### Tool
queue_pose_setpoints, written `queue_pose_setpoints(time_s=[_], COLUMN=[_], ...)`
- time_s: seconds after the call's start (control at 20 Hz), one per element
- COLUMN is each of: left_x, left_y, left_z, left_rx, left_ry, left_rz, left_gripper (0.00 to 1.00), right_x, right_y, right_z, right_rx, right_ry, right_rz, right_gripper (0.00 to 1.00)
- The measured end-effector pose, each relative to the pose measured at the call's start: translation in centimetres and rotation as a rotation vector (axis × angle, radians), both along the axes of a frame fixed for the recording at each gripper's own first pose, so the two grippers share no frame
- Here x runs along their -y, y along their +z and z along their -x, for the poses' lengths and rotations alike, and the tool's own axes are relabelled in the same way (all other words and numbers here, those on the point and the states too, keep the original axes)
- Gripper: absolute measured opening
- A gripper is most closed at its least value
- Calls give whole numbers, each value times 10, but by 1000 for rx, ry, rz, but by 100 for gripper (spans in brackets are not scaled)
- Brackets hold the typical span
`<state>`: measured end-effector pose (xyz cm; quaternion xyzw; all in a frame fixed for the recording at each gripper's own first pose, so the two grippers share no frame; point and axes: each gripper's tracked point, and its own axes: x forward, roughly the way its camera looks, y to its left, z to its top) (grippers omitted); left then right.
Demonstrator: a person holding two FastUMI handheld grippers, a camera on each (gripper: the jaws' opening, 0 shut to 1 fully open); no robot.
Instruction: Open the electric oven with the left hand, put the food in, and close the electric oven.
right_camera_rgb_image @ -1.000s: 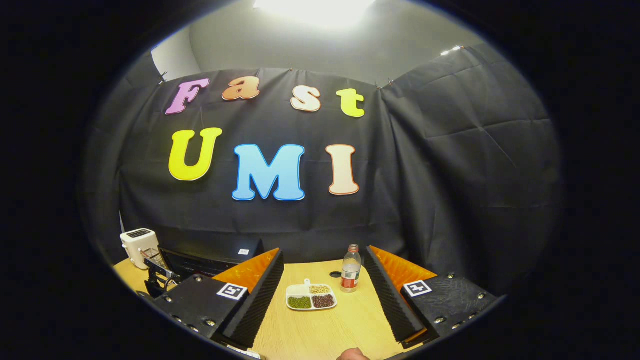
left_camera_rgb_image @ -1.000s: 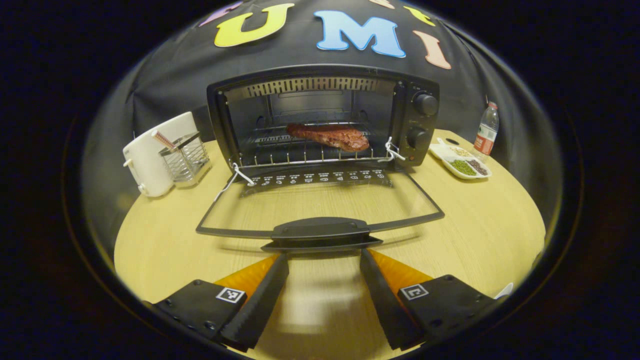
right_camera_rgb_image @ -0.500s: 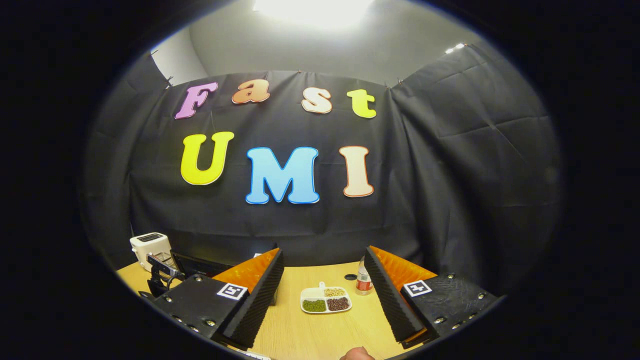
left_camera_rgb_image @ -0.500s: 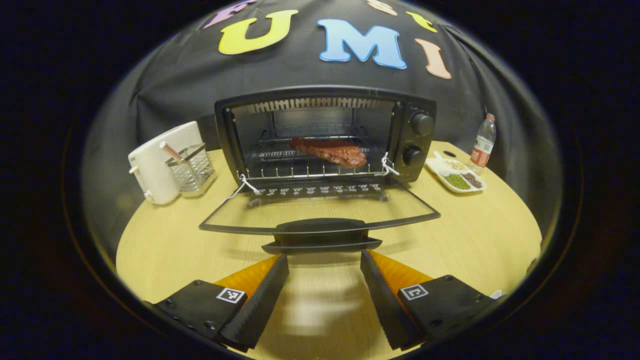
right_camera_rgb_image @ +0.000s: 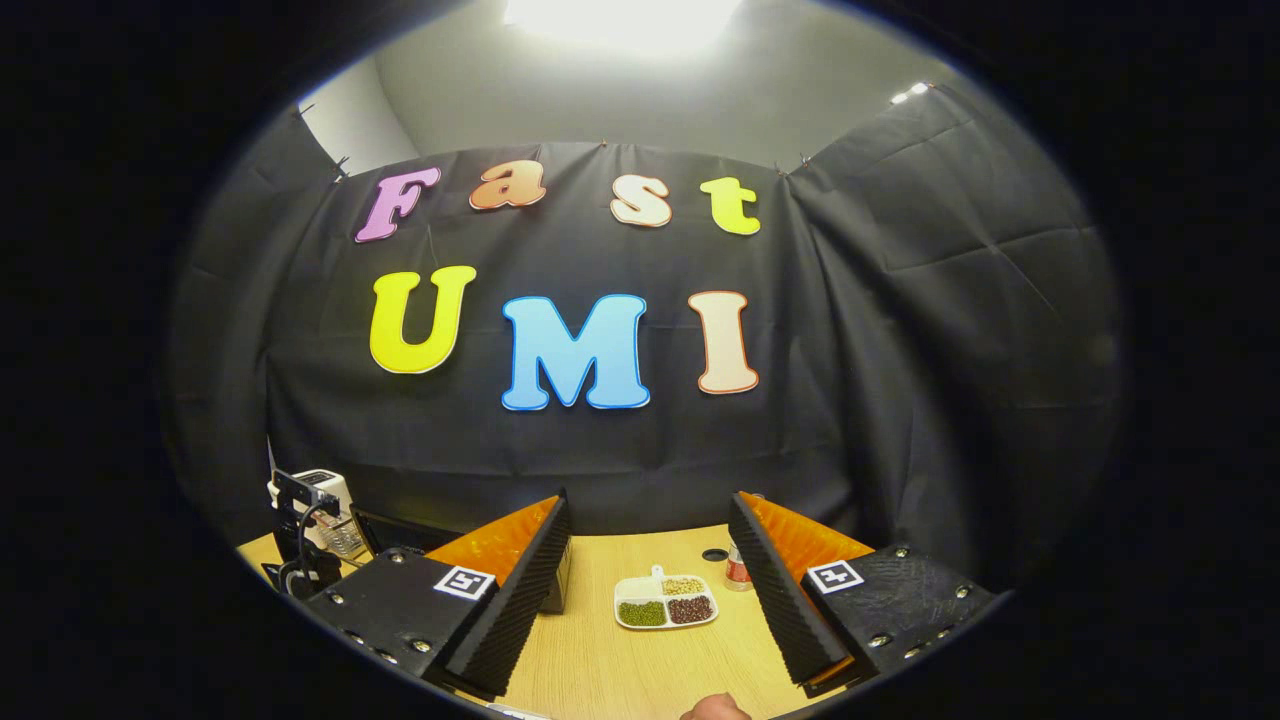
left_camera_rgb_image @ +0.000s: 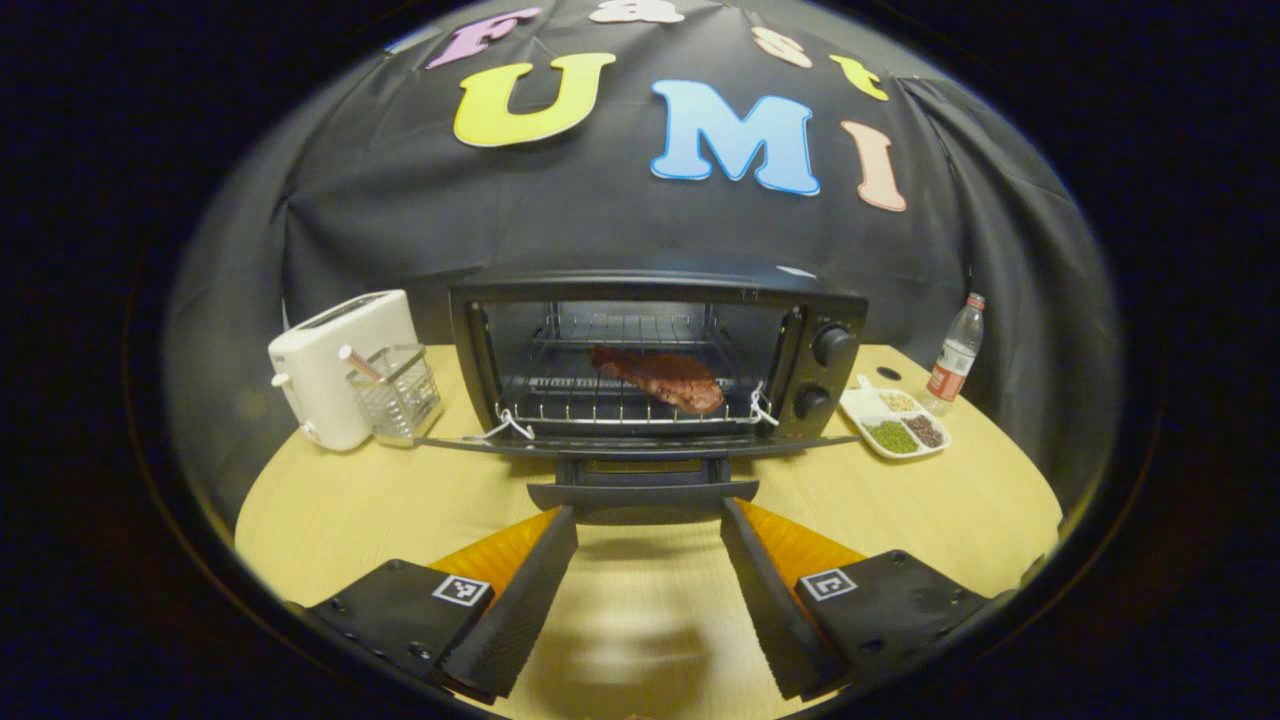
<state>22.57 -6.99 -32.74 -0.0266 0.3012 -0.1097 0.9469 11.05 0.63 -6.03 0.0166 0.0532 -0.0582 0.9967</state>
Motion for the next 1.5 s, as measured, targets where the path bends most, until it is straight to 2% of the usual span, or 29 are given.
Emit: queue_pose_setpoints(time_s=[0.05,0.2,0.3,0.35,0.4,0.45,0.5,0.65,0.8,0.9,1.0,1.3,1.5], left_x=[0,1,1,-1,-1,-1,-3,-4,-2,-6,-8,-24,-34], left_y=[6,25,34,37,38,37,38,50,86,117,149,228,259], left_z=[-10,-31,-50,-56,-62,-67,-70,-74,-61,-49,-33,38,88], left_rx=[21,69,104,116,126,129,133,161,232,290,340,441,466], left_ry=[-6,-9,-3,-1,-4,-6,-5,0,3,14,26,114,165], left_rz=[-5,11,19,21,24,20,17,31,63,56,55,37,33], left_gripper=[94,100,100,96,99,96,99,96,96,94,96,99,99], right_x=[1,2,3,3,2,0,-1,-5,-12,-16,-13,-8,5], right_y=[0,6,6,7,8,8,6,7,14,20,23,27,25], right_z=[0,0,0,0,0,0,0,-1,-2,1,3,28,46], right_rx=[-2,10,13,15,16,13,12,11,32,49,58,55,63], right_ry=[-3,-16,-25,-26,-25,-23,-21,-11,9,32,44,139,149], right_rz=[-1,-8,-7,-8,-10,-12,-11,-11,-27,-34,-22,-52,-57], right_gripper=[98,98,98,98,98,98,98,98,98,98,98,98,98])
